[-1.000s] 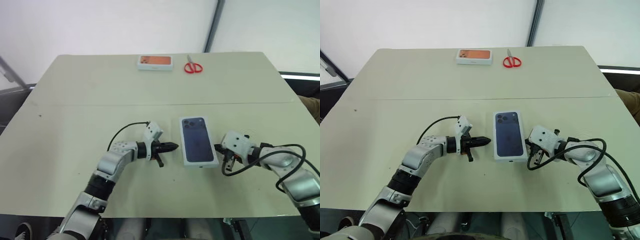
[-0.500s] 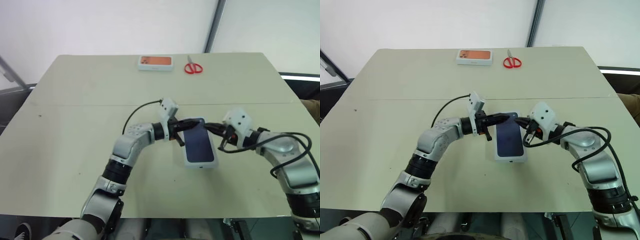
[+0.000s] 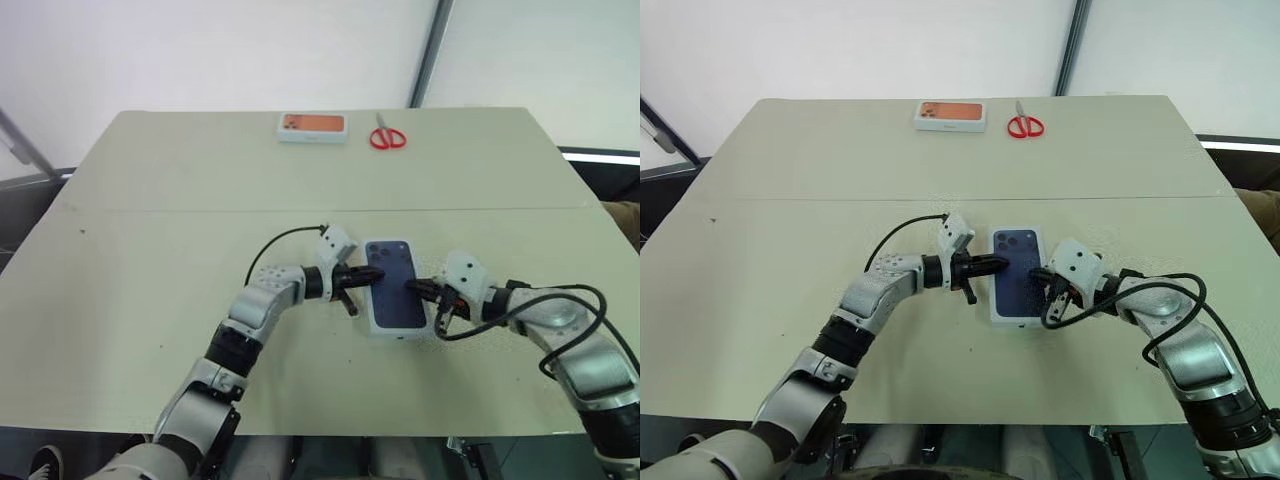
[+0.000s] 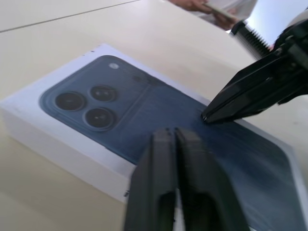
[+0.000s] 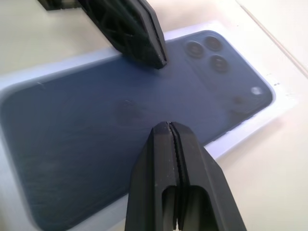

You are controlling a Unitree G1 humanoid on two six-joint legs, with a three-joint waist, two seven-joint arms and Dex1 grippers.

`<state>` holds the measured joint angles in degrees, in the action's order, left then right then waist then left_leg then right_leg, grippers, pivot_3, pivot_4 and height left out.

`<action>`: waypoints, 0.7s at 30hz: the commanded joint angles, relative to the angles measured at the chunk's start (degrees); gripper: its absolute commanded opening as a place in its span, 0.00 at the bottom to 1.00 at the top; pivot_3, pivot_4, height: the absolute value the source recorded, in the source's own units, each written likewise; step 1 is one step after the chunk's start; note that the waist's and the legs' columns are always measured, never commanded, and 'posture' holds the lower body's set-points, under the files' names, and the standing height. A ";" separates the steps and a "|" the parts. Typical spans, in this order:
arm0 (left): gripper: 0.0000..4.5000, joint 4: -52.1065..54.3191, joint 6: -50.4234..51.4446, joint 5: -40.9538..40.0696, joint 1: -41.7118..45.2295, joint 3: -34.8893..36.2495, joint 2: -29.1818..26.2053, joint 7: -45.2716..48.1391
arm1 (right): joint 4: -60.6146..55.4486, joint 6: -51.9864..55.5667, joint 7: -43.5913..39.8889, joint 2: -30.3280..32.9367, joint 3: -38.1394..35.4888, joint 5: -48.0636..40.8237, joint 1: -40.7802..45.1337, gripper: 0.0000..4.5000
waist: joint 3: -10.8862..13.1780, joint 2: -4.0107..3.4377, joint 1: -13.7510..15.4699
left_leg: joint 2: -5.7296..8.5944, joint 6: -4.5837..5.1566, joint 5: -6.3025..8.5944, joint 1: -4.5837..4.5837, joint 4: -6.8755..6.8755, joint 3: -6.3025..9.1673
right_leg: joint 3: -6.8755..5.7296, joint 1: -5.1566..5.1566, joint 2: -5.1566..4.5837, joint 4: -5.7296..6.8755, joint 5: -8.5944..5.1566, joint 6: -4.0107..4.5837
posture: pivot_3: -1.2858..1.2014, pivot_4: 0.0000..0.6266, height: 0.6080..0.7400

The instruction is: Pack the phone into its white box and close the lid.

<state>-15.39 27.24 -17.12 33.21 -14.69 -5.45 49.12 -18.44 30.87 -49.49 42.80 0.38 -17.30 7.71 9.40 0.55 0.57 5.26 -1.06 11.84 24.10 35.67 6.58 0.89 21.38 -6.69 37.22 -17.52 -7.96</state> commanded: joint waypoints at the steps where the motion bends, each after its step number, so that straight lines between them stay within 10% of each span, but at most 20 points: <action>1: 0.48 4.98 2.35 -2.73 -1.14 3.50 -4.24 2.31 | -1.08 -1.72 -0.08 0.79 -3.67 -1.40 2.35 0.30 | 0.00 -0.01 -0.23 | 0.00 0.00 0.00 0.01 0.00 -0.01 | 0.00 0.02 0.00 0.00 0.00 0.00 | 0.52 0.24 1.00; 5: 0.94 10.22 3.87 -5.55 -2.33 7.29 -11.09 5.01 | 0.39 -3.31 -2.11 1.25 -6.78 -4.08 3.31 0.76 | 0.02 -0.04 -0.55 | -0.02 -0.01 -0.01 0.03 -0.12 0.00 | 0.01 0.12 0.03 0.02 0.00 0.00 | 0.52 0.24 1.00; 7: 1.00 12.78 7.14 -9.52 -3.20 11.31 -14.60 6.47 | 0.46 -4.48 -3.05 0.96 -8.53 -5.62 3.20 0.99 | 0.02 -0.03 -0.29 | -0.02 -0.01 -0.01 0.04 -0.13 0.00 | 0.01 0.10 0.02 -0.03 0.00 0.00 | 0.52 0.24 1.00; 21: 1.00 20.09 3.13 -12.00 -21.83 24.42 -33.02 11.28 | 1.57 -12.04 -11.11 3.58 -13.43 -9.43 -2.66 0.99 | 0.03 -0.06 -0.02 | -0.01 -0.02 0.02 0.05 -0.27 -0.03 | 0.06 0.15 -0.11 -0.09 0.00 0.05 | 0.52 0.24 1.00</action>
<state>3.47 32.07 -28.96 12.66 6.71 -37.31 60.24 -17.07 20.47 -60.20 45.56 -11.69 -27.14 5.22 9.44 0.49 0.55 5.24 -1.08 11.85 24.15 35.34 6.54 0.97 21.58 -6.81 37.11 -17.52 -7.91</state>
